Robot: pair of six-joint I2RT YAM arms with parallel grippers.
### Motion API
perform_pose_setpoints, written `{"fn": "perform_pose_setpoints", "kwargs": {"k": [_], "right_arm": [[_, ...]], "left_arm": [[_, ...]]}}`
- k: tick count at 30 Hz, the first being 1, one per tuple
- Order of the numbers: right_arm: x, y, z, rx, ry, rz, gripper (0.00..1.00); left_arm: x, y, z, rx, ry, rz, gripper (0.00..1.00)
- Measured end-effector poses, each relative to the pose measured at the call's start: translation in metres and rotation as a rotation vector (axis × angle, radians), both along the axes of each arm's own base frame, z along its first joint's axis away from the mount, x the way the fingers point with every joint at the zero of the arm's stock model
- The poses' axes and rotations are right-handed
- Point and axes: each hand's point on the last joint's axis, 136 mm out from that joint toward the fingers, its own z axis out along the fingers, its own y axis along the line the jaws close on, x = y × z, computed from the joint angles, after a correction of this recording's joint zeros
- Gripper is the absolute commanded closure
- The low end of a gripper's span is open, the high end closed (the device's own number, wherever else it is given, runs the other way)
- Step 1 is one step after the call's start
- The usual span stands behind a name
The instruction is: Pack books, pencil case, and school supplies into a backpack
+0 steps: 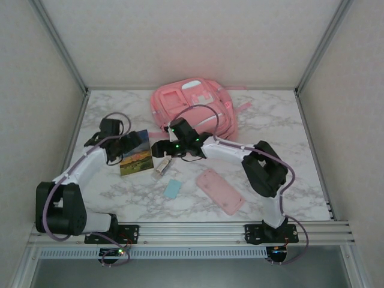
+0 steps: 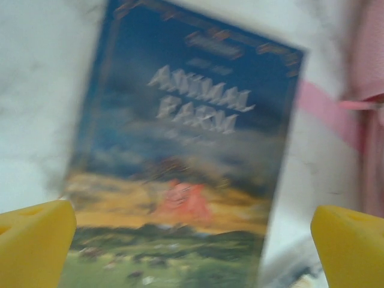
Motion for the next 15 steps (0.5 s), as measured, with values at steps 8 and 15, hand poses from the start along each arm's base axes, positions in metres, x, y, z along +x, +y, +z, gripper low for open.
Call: {"fn": "perform_pose_setpoints", "kwargs": {"k": [8,15], "right_arm": [[0.038,0.031,-0.05,-0.056,0.014,-0.089,0.27],[0.051,0.062,-0.055,-0.021,0.029,-0.115,0.3]], "left_arm": [[-0.024,0.021,-0.046,0.003,0.042,0.108,0.16],[-0.019,0.019,-0.068,-0.022,0.051,0.109,0.34]]}}
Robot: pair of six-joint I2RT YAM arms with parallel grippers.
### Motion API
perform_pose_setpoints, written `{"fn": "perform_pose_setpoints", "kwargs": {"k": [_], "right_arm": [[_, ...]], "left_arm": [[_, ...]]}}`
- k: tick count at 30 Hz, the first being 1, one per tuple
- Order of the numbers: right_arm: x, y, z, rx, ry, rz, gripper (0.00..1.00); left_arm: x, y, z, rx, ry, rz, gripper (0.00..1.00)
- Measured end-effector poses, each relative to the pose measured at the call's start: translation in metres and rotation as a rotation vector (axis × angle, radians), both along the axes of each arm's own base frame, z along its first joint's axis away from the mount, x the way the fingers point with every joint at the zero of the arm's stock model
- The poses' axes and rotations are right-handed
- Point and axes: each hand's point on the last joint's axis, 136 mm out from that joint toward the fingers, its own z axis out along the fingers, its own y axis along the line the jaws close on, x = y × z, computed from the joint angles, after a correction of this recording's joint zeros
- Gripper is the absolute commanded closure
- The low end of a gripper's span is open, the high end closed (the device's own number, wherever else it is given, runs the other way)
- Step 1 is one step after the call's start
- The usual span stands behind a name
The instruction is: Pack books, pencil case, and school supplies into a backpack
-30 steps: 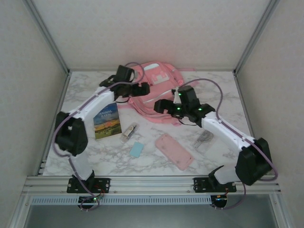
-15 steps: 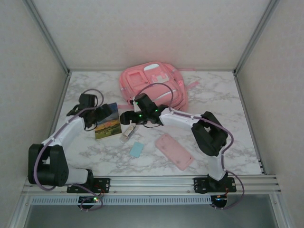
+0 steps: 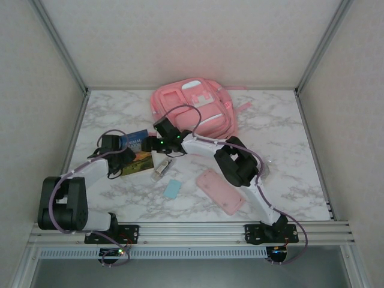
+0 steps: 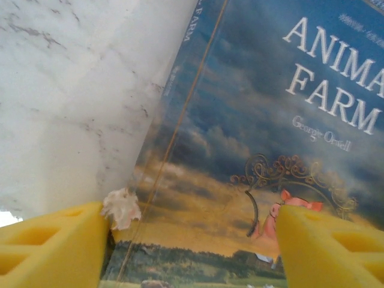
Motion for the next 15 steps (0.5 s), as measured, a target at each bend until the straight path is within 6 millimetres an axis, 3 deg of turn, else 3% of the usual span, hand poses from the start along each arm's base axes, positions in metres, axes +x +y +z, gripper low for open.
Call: {"fn": "perform_pose_setpoints", "kwargs": {"k": [4,11,15], "right_arm": [[-0.006,0.018,-0.009,0.007,0.024,0.011,0.37],[-0.005,0.025,0.001,0.032,0.048,0.01,0.51],[-0.008,0.022,0.002,0.025,0.054,0.01,0.52]], "left_arm": [[0.001,0.002,-0.005,-0.003,0.002,0.009,0.36],[0.002,0.002,-0.005,-0.005,-0.008,0.009,0.35],[0.003,0.001,-0.004,-0.008,-0.013,0.008,0.33]]}}
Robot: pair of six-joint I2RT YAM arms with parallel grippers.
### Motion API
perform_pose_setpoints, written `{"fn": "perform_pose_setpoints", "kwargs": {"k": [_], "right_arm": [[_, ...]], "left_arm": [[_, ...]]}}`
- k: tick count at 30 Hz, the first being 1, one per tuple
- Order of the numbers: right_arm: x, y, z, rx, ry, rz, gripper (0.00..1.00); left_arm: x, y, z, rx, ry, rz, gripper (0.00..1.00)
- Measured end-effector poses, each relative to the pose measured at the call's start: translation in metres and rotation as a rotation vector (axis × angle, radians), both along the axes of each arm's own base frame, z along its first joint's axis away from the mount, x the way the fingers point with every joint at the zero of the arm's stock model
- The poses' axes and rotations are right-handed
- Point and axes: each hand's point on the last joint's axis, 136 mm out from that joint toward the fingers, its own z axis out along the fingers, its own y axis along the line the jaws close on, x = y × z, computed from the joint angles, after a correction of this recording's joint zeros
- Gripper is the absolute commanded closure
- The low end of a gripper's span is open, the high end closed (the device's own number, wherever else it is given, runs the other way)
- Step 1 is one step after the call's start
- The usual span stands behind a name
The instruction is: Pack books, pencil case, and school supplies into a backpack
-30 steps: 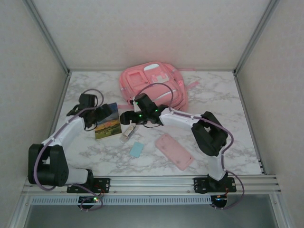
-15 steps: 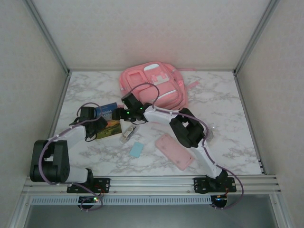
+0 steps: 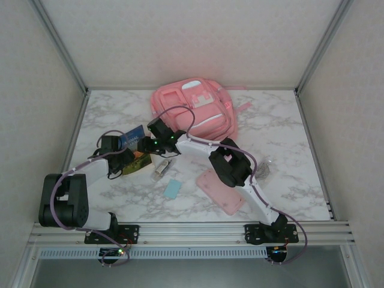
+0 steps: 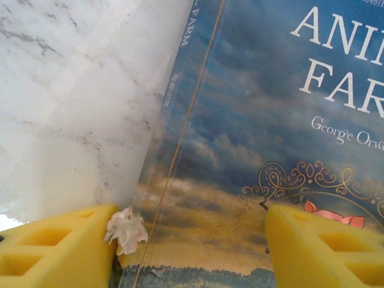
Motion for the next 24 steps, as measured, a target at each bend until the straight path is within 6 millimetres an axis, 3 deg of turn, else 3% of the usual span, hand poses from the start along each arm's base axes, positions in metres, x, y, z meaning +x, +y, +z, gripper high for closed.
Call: {"fn": "perform_pose_setpoints", "kwargs": {"k": [5,13,20,24], "right_arm": [[-0.002,-0.002,0.018,0.007,-0.002,-0.001,0.59],[-0.006,0.001,0.025,0.03,0.043,0.004,1.0],[-0.003,0.0,0.03,0.063,0.075,0.009,1.0],[-0.003,-0.012,0.046,0.11,0.103,0.027,1.0]], "left_arm": [[0.001,-0.001,0.001,-0.007,-0.004,0.004,0.3],[0.002,-0.002,0.003,-0.015,-0.013,0.006,0.25],[0.004,-0.005,0.011,-0.031,-0.038,0.003,0.04],[0.011,-0.007,0.035,-0.052,-0.116,0.006,0.0]]}}
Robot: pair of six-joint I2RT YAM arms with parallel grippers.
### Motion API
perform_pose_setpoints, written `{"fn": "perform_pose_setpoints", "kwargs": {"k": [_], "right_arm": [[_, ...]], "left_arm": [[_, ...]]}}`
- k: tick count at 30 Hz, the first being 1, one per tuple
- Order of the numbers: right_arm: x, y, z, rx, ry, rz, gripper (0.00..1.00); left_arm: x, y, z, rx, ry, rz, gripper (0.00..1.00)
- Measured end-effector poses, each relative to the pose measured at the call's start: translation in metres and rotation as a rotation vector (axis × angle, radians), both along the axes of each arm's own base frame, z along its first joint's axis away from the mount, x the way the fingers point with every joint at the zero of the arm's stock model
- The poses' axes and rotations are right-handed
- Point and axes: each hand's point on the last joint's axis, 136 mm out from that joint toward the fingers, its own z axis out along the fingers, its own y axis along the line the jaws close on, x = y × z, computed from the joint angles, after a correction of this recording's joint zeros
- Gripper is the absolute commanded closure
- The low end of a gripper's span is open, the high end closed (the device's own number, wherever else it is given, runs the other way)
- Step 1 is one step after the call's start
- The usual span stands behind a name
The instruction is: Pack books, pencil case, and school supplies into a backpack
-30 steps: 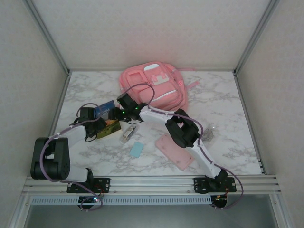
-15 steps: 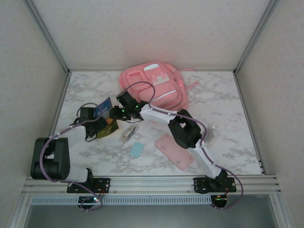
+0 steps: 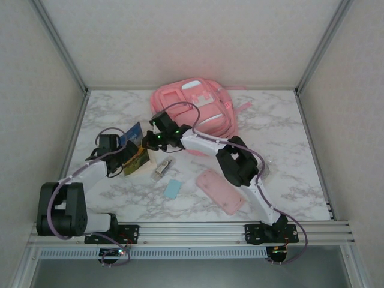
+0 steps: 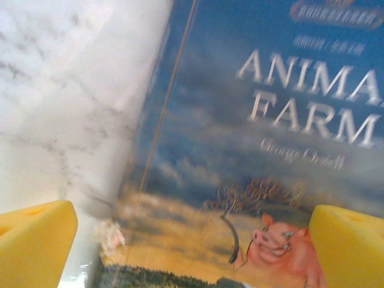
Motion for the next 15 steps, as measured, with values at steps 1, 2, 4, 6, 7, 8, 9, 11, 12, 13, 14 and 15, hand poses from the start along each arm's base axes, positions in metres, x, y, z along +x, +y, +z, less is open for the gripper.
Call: {"fn": "perform_pose_setpoints", "kwargs": {"k": [1,2,4,6,7,8,9,11,12,13,14,15], "right_arm": [[0.0,-0.004,0.006,0.014,0.009,0.005,1.0],[0.001,-0.008,0.015,0.034,0.018,0.011,1.0],[0.007,-0.017,0.037,0.09,0.027,0.018,1.0],[0.017,-0.029,0.06,0.148,0.027,0.013,1.0],[0.021,-0.036,0.069,0.172,0.026,0.009,1.0],[0.027,-0.044,0.078,0.193,0.026,0.001,1.0],[0.032,-0.053,0.086,0.217,0.023,-0.009,1.0],[0.04,-0.069,0.096,0.246,0.02,-0.029,1.0],[0.043,-0.077,0.098,0.258,0.023,-0.04,1.0],[0.045,-0.083,0.098,0.265,0.025,-0.048,1.0],[0.047,-0.09,0.098,0.269,0.032,-0.058,1.0],[0.048,-0.095,0.095,0.273,0.039,-0.068,1.0]], "left_arm": [[0.004,-0.001,0.008,-0.01,-0.029,0.001,0.0],[0.009,-0.003,0.019,-0.021,-0.067,0.0,0.0],[0.019,-0.008,0.035,-0.051,-0.131,-0.011,0.0],[0.031,-0.015,0.047,-0.096,-0.186,-0.027,0.0],[0.036,-0.019,0.051,-0.12,-0.205,-0.037,0.0],[0.041,-0.024,0.052,-0.153,-0.221,-0.046,0.0],[0.046,-0.029,0.051,-0.187,-0.231,-0.054,0.0],[0.055,-0.038,0.051,-0.249,-0.255,-0.07,0.01],[0.058,-0.043,0.05,-0.278,-0.264,-0.077,0.01],[0.059,-0.046,0.05,-0.298,-0.272,-0.085,0.02],[0.061,-0.051,0.049,-0.32,-0.28,-0.095,0.02],[0.062,-0.057,0.05,-0.34,-0.288,-0.109,0.03]]}}
